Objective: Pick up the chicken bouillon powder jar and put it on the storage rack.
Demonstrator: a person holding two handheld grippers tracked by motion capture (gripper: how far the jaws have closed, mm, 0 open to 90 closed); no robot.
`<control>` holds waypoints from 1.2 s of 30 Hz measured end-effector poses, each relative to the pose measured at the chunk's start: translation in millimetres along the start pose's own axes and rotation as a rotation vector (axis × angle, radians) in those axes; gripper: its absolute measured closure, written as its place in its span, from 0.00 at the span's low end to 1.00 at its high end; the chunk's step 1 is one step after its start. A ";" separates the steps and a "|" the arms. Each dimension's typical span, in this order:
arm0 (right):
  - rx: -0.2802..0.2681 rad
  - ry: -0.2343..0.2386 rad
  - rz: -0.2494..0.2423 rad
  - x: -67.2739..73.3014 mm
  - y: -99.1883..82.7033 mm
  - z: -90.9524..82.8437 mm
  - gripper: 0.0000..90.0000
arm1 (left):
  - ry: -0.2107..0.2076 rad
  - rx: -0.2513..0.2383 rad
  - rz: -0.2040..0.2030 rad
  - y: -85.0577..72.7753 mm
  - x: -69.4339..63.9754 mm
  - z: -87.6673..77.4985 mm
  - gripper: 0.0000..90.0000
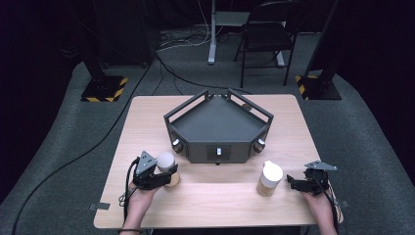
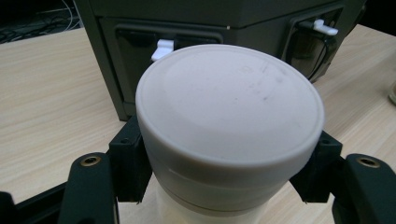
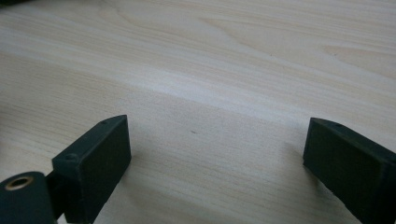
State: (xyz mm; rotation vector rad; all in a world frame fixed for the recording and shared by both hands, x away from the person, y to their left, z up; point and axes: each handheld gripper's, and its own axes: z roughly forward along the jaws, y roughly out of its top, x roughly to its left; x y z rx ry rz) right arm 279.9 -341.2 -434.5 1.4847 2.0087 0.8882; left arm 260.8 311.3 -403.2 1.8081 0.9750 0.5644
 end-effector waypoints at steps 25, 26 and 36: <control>0.000 -0.001 0.000 0.1 0.4 0.4 0.07 | -0.035 -0.081 0.048 62.9 -1.4 -19.4 0.37; 0.000 -0.001 0.000 0.1 0.4 0.4 0.07 | -0.037 -0.083 0.049 65.1 -1.1 -19.5 0.37; 0.001 -0.001 0.000 0.1 0.5 0.5 0.07 | -0.066 -0.094 0.072 98.0 -3.1 -15.0 0.37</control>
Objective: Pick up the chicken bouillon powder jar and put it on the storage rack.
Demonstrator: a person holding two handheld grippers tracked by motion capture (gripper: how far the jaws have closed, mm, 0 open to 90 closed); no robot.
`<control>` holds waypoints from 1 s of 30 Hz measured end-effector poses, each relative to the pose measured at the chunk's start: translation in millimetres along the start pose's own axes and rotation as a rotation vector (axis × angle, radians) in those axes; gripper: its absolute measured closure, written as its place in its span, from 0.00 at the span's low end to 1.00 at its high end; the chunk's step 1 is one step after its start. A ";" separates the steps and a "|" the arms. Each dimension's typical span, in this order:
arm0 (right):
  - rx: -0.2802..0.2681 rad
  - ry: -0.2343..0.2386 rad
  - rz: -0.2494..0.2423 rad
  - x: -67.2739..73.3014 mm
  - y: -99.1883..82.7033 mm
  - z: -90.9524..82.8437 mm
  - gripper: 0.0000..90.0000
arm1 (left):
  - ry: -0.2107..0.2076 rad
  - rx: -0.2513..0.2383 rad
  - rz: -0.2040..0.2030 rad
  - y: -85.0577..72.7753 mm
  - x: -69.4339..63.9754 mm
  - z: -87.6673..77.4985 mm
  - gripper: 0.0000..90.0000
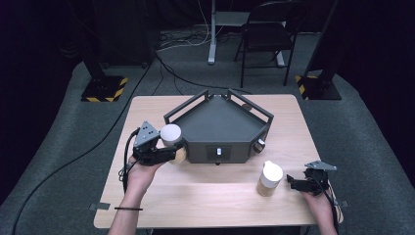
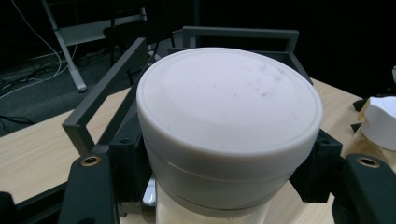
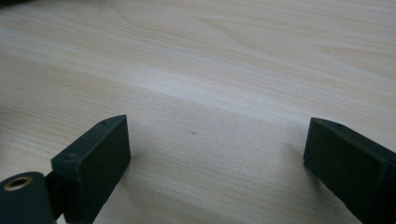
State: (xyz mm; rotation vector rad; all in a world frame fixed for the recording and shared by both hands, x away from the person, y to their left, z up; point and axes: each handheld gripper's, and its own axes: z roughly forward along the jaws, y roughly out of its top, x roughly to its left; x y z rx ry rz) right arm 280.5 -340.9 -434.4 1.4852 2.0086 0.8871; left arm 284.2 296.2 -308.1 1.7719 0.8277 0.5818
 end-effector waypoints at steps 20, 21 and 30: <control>0.001 0.002 -0.001 -0.2 0.4 0.3 0.07 | 0.030 -0.004 0.022 38.9 -0.4 35.4 0.37; 0.001 0.002 -0.001 -0.2 0.3 0.3 0.07 | 0.033 -0.009 0.020 39.3 -0.4 38.0 0.37; 0.001 0.002 -0.001 -0.2 0.3 0.4 0.06 | 0.040 0.003 0.014 49.5 -1.6 64.9 0.37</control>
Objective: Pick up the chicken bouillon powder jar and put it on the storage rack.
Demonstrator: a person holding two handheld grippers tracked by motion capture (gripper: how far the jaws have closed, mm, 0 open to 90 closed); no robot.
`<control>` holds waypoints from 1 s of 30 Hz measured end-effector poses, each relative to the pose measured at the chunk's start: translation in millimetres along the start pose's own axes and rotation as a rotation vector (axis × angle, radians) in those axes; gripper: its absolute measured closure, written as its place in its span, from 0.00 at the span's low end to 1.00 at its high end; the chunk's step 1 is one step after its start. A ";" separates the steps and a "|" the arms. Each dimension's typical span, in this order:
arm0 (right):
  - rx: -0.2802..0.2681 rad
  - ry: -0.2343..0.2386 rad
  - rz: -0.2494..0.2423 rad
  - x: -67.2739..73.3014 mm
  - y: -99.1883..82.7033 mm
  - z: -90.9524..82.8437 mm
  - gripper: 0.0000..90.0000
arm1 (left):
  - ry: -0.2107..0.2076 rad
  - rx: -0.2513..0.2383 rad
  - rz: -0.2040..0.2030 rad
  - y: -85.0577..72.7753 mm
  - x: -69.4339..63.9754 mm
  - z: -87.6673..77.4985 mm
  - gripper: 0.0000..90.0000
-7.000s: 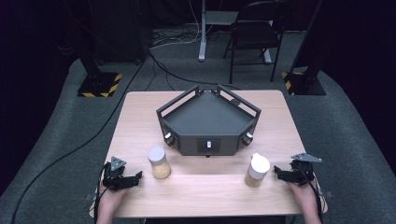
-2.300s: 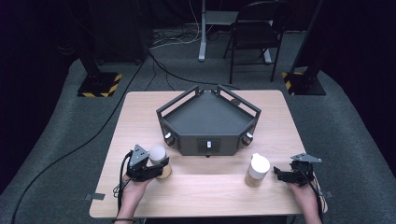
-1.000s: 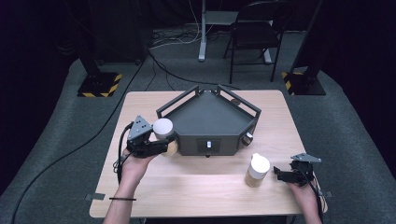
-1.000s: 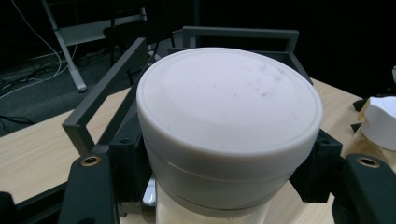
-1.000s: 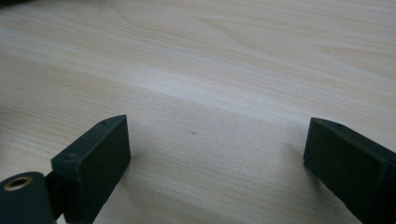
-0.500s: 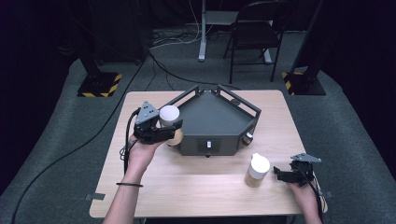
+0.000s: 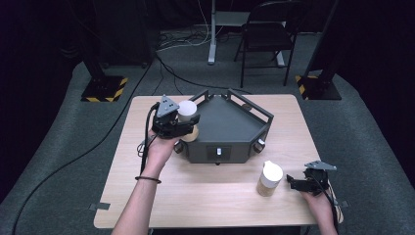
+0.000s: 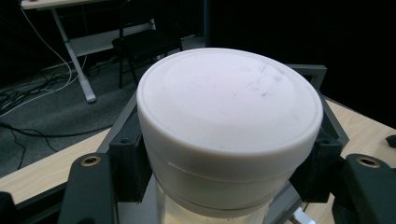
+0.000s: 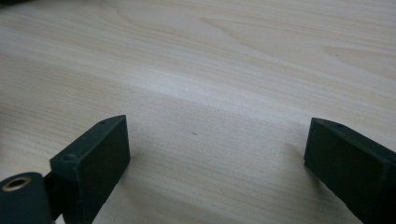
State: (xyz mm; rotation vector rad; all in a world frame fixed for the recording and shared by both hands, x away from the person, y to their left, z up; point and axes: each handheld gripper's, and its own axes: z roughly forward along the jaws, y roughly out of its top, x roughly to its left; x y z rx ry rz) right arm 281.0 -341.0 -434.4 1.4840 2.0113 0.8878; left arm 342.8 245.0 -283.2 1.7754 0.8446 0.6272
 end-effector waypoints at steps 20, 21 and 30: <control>0.001 0.002 -0.002 -0.3 0.3 0.2 0.06 | 0.005 0.043 -0.037 -1.9 0.9 42.9 0.37; 0.001 0.002 -0.002 -0.3 0.3 0.2 0.06 | 0.006 0.044 -0.038 -1.8 1.0 43.0 0.37; 0.001 0.002 -0.002 -0.3 0.3 0.2 0.06 | 0.017 0.046 -0.048 -5.0 2.6 35.0 0.27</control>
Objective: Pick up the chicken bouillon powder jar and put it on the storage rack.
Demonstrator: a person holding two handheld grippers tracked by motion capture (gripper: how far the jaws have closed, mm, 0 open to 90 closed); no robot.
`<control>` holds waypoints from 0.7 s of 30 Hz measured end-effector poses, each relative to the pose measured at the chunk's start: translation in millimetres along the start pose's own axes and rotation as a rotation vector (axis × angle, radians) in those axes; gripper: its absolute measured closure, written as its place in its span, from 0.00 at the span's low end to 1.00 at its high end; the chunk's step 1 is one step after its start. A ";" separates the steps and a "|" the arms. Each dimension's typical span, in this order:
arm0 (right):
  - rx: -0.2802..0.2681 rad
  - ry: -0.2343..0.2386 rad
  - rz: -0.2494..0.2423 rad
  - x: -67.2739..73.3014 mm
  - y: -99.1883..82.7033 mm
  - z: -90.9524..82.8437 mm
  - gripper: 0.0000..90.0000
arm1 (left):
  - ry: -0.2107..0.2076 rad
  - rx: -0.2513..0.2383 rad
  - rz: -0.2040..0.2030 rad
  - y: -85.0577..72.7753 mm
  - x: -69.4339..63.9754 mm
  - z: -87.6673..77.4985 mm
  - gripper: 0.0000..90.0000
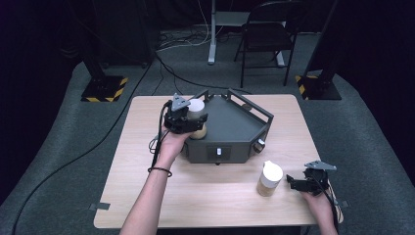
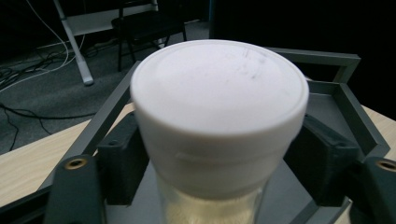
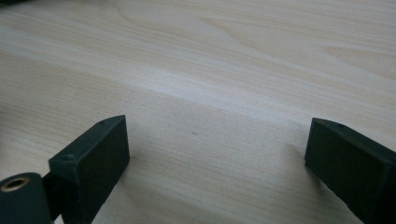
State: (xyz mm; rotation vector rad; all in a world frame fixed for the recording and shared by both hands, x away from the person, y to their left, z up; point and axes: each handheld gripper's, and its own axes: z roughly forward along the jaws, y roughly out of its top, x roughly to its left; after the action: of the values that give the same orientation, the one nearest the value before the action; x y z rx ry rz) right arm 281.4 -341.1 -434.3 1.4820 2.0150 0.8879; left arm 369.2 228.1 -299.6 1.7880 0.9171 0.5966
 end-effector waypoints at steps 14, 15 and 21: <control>0.000 0.000 -0.001 -0.1 0.0 0.0 0.06 | 0.000 -0.030 0.033 -7.9 -2.7 -39.3 0.09; 0.000 0.000 -0.001 -0.1 0.1 0.0 0.06 | -0.004 -0.032 0.025 -10.4 -1.7 -41.7 0.07; 0.000 0.000 -0.001 -0.1 0.0 0.0 0.06 | 0.011 -0.036 -0.001 -26.2 0.7 -54.7 0.02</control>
State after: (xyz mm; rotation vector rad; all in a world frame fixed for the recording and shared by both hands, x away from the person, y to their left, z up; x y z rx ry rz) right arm 281.4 -341.3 -434.3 1.4805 2.0162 0.8873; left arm 320.8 264.5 -303.0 1.7535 0.9090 0.6194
